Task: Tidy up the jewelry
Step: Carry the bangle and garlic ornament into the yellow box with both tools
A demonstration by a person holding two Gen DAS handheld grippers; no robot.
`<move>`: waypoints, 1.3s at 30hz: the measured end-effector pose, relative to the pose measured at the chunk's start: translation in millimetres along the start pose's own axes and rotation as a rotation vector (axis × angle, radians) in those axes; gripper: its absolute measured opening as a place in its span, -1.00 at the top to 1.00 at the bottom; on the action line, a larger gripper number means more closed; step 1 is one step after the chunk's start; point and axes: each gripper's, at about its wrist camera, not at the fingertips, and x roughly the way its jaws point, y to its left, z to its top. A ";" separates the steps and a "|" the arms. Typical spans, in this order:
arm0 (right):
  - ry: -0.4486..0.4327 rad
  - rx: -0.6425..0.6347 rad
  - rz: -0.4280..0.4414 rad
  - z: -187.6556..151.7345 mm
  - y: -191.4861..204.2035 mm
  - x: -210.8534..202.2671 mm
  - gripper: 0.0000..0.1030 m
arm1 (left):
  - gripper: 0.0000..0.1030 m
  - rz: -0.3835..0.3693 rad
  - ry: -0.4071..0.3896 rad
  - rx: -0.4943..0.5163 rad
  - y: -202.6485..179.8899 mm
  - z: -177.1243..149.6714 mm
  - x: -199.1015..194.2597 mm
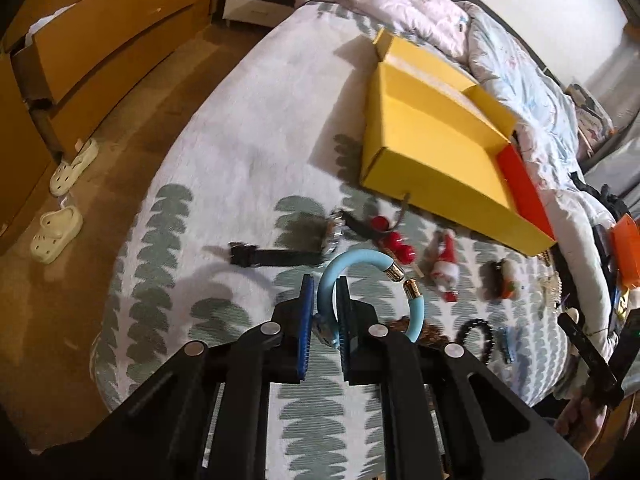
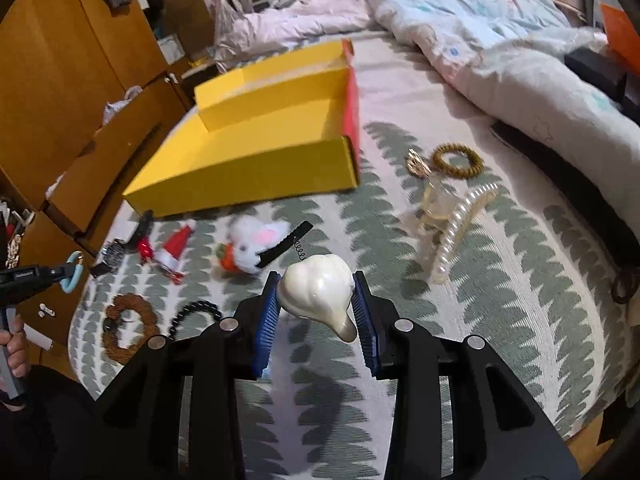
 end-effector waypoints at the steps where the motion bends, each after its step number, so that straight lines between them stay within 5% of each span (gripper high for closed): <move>1: -0.007 -0.010 0.013 4.3 5.4 -0.7 0.29 | 0.78 -0.005 0.001 0.003 -3.9 0.4 0.4; 12: -0.011 -0.115 0.059 84.9 57.9 25.0 0.29 | 0.78 -0.018 -0.024 0.079 -72.6 53.7 5.5; 24: 0.051 -0.082 0.048 202.2 54.9 116.4 0.29 | 0.78 0.036 0.036 0.072 -122.7 147.5 95.6; 39: 0.191 -0.087 0.005 234.3 42.7 212.4 0.29 | 0.78 -0.026 0.143 0.049 -136.7 201.8 187.0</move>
